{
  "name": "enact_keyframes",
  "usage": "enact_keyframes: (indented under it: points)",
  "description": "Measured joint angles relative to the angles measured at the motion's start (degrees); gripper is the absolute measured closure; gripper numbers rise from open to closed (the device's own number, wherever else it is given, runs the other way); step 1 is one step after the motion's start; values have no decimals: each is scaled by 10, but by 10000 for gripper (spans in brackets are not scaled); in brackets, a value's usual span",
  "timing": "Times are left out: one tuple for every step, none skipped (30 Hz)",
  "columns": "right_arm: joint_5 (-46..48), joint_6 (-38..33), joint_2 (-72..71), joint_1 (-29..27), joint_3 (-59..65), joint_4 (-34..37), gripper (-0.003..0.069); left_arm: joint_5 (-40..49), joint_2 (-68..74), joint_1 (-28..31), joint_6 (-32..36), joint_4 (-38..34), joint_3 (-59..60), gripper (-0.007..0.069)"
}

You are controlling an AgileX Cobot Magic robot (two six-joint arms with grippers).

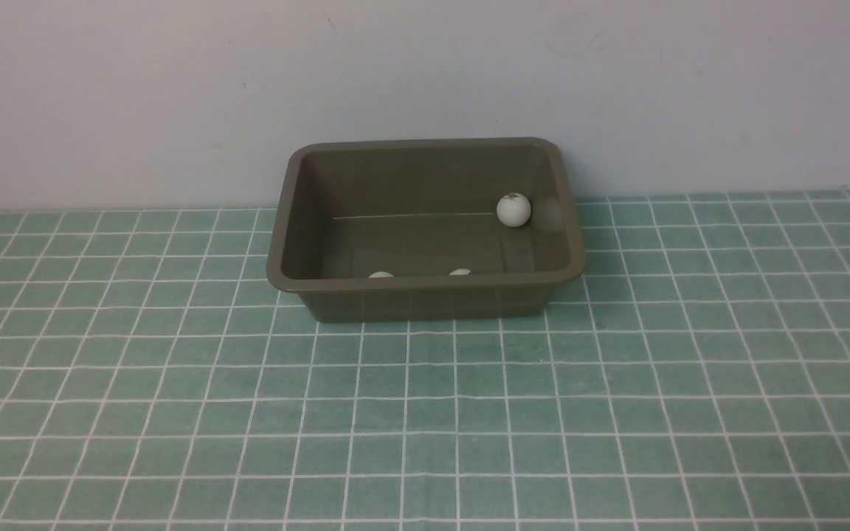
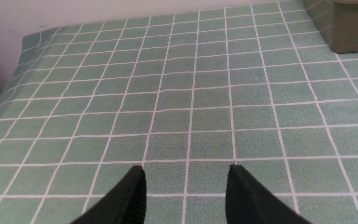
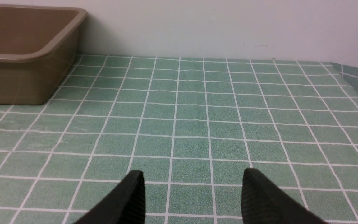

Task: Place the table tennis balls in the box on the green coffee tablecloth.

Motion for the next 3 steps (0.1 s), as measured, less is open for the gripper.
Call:
enact_keyframes:
  points:
    - [0, 0, 0, 0, 0, 0, 270, 0, 0, 0, 0, 0, 0, 304]
    - [0, 0, 0, 0, 0, 0, 270, 0, 0, 0, 0, 0, 0, 304]
    - [0, 0, 0, 0, 0, 0, 270, 0, 0, 0, 0, 0, 0, 304]
